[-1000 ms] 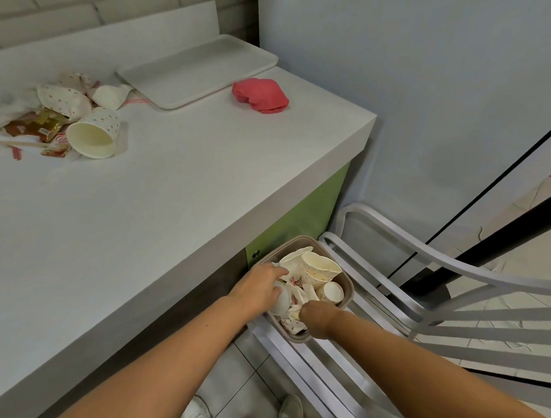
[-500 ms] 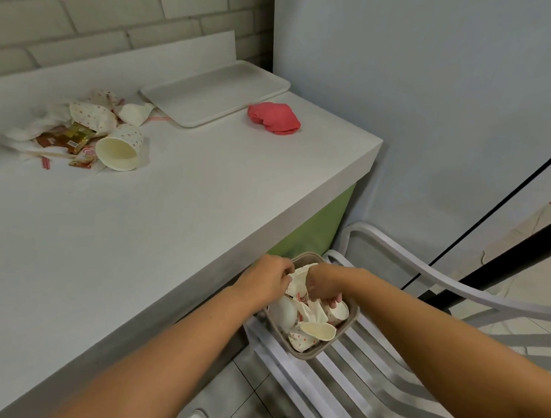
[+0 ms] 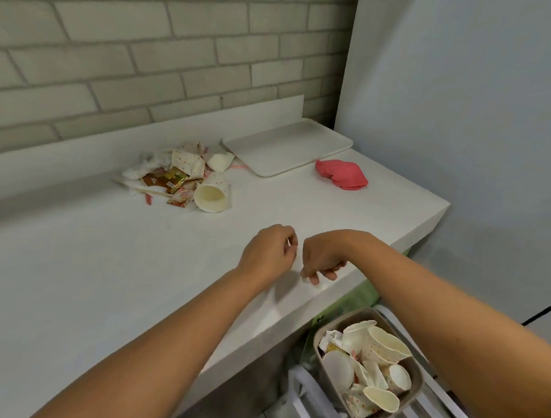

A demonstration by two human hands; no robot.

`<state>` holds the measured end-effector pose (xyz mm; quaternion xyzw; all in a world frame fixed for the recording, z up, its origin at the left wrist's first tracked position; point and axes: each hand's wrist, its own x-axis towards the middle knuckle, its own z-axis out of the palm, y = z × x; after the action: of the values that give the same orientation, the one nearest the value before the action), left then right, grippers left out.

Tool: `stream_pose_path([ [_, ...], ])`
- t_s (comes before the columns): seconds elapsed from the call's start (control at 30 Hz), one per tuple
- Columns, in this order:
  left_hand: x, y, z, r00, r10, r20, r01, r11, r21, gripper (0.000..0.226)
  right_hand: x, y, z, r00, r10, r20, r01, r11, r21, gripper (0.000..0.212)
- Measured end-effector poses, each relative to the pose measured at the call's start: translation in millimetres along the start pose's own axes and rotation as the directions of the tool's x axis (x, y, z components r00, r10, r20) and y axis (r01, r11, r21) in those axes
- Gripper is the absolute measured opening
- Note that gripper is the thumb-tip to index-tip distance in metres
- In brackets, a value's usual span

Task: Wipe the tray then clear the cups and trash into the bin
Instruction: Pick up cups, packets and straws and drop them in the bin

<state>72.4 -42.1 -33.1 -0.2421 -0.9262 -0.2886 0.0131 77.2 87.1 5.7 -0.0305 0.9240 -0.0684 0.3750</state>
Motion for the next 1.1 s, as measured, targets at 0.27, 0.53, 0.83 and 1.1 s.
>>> stream_pose_path([
  [0.27, 9, -95, -70, 0.979, -0.2, -0.041, 0.202, 0.978, 0.049, 0.02, 62, -76, -41, 0.881, -0.066, -0.468, 0.092, 0.995, 0.032, 0.021],
  [0.53, 8, -173, -112, 0.957, -0.284, -0.068, 0.288, 0.956, 0.062, 0.033, 124, -133, -70, 0.733, 0.027, -0.68, 0.028, 0.997, 0.071, 0.056],
  [0.83, 22, -213, -134, 0.965, -0.255, -0.067, 0.257, 0.966, 0.024, 0.043, 152, -159, -84, 0.712, 0.079, -0.698, -0.11, 0.994, -0.001, 0.055],
  [1.1, 47, -224, -136, 0.966, -0.246, -0.079, 0.244, 0.969, -0.045, 0.061, 142, -168, -127, 0.576, -0.064, -0.815, -0.019, 0.996, -0.091, 0.041],
])
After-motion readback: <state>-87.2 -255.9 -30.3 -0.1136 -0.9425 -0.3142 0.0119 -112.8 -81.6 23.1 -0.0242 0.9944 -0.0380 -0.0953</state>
